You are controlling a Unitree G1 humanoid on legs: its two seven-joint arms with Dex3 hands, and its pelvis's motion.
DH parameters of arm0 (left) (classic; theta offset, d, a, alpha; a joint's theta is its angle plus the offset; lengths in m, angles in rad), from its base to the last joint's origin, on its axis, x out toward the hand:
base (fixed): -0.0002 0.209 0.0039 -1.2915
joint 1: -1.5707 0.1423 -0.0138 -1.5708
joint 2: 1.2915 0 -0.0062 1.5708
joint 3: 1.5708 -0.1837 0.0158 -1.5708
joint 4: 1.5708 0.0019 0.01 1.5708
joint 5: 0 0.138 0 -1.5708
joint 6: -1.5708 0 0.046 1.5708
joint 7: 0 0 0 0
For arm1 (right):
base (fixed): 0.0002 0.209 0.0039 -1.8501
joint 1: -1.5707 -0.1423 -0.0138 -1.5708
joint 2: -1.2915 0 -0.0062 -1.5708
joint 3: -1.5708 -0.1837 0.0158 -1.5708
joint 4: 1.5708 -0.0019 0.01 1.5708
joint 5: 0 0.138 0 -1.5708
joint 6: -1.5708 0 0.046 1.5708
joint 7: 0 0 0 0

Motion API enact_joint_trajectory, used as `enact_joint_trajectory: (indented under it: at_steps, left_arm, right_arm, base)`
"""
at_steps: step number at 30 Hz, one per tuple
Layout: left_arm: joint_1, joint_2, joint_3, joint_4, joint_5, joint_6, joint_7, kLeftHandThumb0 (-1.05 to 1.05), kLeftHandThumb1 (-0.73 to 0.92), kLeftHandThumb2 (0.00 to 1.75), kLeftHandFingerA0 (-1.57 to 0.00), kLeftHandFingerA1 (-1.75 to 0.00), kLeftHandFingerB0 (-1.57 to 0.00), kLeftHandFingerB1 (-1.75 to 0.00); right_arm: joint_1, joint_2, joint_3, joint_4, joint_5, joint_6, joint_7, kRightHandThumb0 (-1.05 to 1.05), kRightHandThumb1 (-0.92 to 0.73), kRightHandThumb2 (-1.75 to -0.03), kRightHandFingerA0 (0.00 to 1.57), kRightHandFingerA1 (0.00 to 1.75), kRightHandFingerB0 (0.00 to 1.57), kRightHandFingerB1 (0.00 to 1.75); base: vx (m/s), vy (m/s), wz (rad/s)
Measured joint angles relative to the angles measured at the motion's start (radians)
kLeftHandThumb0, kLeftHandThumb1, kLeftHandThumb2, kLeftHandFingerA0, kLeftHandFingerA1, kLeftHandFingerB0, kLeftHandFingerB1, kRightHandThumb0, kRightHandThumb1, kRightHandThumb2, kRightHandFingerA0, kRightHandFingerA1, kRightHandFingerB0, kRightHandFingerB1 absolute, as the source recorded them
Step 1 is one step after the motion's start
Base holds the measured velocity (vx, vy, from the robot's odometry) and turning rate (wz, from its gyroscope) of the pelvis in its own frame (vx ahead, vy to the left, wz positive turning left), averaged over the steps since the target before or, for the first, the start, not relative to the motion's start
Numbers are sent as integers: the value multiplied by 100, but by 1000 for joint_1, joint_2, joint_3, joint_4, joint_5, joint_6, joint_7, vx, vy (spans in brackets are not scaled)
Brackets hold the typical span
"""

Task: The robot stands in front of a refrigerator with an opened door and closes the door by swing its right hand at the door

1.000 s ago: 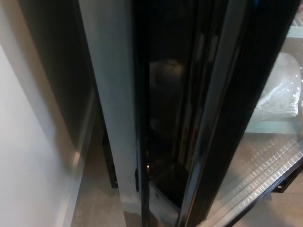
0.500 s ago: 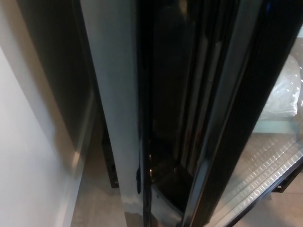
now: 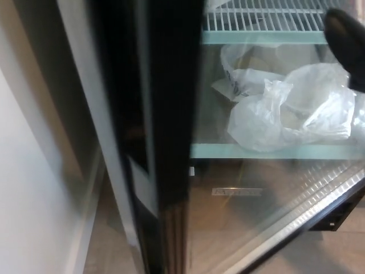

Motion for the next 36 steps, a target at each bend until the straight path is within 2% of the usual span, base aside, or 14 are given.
enact_joint_trajectory:
  at_steps: [1,2,3,6,7,8,9,12,13,20,21,32,36]
  left_arm:
    - [0,-1,0,0,0,0,0,-47,60,94,-40,-55,-28,-47]
    - [0,-1,0,0,0,0,0,-47,60,94,-40,-55,-28,-47]
    - [0,-2,0,0,0,0,0,-47,73,63,-45,-38,-40,-35]
    - [1,-4,0,0,0,0,0,-47,73,63,-45,-38,-40,-35]
    - [0,-4,0,0,0,0,0,-46,73,62,-47,-38,-41,-35]
    - [0,-5,0,-1,0,0,0,-46,73,62,-47,-38,-41,-35]
    - [0,-6,0,-1,0,0,0,-47,74,62,-45,-36,-39,-34]
    - [-1,-9,-1,-2,0,0,0,-47,74,62,-45,-36,-39,-34]
    - [-1,-10,-1,-2,0,0,0,-49,61,92,-39,-53,-28,-47]
    - [-3,-13,-1,-3,0,0,0,-45,60,94,-40,-55,-27,-47]
    - [-4,-13,-2,-3,0,0,0,-45,74,62,-47,-38,-39,-35]
    - [-13,-12,-18,1,2,-1,0,-46,73,62,-46,-37,-41,-35]
    - [-9,-10,-23,8,4,-6,4,-46,72,62,-49,-39,-42,-36]
  right_arm:
    - [-13,0,7,20,-4,0,0,-33,-58,-109,0,49,0,46]
    - [-34,-1,20,52,-9,-1,0,-33,-58,-109,0,49,0,46]
    - [-57,-2,33,85,-15,-2,0,-70,-70,-91,6,36,10,38]
    - [-105,-2,55,167,-29,-2,0,-70,-70,-91,6,36,10,38]
    - [-124,-2,63,202,-35,-1,0,-52,-77,-63,18,31,24,31]
    - [-143,-2,76,246,-42,1,1,-52,-77,-63,18,31,24,31]
    - [-154,-2,83,268,-44,1,1,-81,-68,-99,5,39,11,41]
    - [-206,-2,120,392,-61,11,6,-81,-68,-99,5,39,11,41]
    - [-219,-2,130,427,-66,15,8,-35,-51,-107,0,49,0,46]
    - [-288,-2,213,674,-101,55,34,-35,-51,-108,0,49,0,47]
    - [-295,-2,223,705,-105,61,38,-35,-52,-108,0,48,0,46]
    - [-359,-45,402,1175,-176,141,150,-34,-53,-107,0,48,0,46]
    - [-336,-88,439,1177,-193,149,215,-34,-54,-108,0,47,0,46]
  base:
    - [0,0,0]
    - [0,0,0]
    - [0,0,0]
    - [0,0,0]
    - [0,0,0]
    - [0,0,0]
    - [0,0,0]
    - [0,0,0]
    - [0,0,0]
    - [0,0,0]
    - [0,0,0]
    - [0,0,0]
    - [0,0,0]
